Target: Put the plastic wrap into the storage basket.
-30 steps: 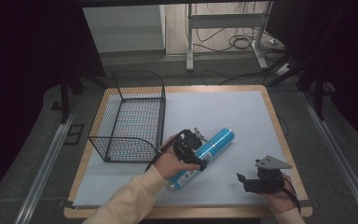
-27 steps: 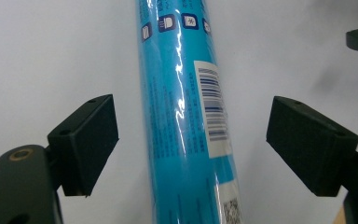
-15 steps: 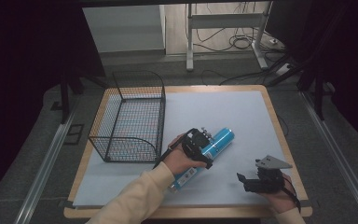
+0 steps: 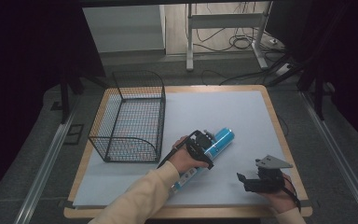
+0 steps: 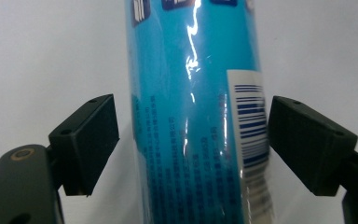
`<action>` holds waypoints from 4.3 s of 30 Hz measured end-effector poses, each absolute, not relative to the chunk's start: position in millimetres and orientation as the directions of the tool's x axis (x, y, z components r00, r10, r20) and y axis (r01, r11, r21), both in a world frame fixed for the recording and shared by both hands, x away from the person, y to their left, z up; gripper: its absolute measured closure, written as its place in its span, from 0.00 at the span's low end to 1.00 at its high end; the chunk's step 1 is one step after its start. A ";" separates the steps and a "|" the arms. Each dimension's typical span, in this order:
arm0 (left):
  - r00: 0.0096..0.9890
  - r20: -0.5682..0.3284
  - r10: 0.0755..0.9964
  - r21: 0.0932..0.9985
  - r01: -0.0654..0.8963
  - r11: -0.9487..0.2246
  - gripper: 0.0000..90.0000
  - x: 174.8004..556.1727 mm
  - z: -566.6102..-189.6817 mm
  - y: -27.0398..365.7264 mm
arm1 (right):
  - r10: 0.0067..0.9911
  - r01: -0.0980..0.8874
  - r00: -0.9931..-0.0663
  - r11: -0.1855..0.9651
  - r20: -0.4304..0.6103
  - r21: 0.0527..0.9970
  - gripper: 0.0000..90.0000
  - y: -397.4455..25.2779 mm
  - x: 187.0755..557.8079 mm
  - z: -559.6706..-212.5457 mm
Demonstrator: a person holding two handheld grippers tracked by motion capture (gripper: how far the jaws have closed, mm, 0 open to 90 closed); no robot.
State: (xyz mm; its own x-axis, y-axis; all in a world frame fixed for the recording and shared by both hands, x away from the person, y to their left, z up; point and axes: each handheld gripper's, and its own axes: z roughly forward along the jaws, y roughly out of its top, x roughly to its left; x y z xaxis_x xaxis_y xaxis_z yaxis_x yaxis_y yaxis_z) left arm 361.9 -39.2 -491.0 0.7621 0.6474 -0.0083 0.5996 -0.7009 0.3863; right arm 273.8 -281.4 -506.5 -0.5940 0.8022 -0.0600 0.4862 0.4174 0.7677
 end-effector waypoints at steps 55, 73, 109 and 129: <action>0.758 -0.065 0.649 0.349 0.627 -0.697 0.34 371.8 -446.7 -21.5 | 0.812 0.495 -0.581 0.407 -0.056 0.768 0.12 -284.0 275.4 -506.8; 0.754 -0.048 0.655 0.389 0.618 -0.683 0.35 373.3 -420.4 -17.7 | 0.814 0.498 -0.579 0.404 -0.053 0.767 0.12 -284.7 276.0 -507.4; 0.741 -0.001 0.672 0.470 0.593 -0.654 0.35 389.3 -360.0 -12.5 | 0.820 0.504 -0.571 0.397 -0.049 0.767 0.13 -287.7 277.6 -508.3; 0.689 0.036 0.724 0.506 0.612 -0.608 0.35 421.7 -329.4 11.2 | 0.823 0.511 -0.566 0.397 -0.049 0.763 0.13 -289.0 278.6 -509.6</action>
State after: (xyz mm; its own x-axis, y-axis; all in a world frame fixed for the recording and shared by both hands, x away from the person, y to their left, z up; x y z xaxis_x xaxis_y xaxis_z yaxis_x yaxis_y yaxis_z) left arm 421.7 11.2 -329.4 0.6894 0.7235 0.0362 0.6115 -0.6079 0.5064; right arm 278.6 -289.0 -509.6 -0.5656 0.8232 -0.0492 0.5107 0.3965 0.7629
